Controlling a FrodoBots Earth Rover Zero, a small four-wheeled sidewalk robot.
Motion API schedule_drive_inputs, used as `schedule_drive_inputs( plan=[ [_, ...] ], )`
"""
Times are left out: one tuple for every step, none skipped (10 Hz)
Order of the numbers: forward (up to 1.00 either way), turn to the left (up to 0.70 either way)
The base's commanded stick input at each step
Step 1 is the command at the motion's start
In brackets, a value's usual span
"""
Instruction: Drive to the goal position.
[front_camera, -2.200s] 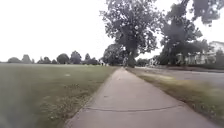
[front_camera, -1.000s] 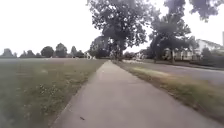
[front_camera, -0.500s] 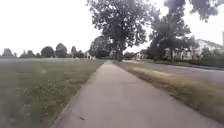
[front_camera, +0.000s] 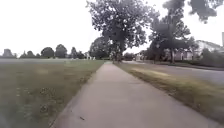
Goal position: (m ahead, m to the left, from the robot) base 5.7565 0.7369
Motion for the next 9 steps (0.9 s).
schedule_drive_inputs(
  plan=[
    [1.0, 0.0],
    [1.0, 0.0],
    [1.0, 0.0],
    [1.0, 0.4],
    [1.0, 0.26],
    [1.0, 0.03],
    [1.0, 0.0],
    [1.0, 0.0],
    [1.0, 0.0]
  ],
)
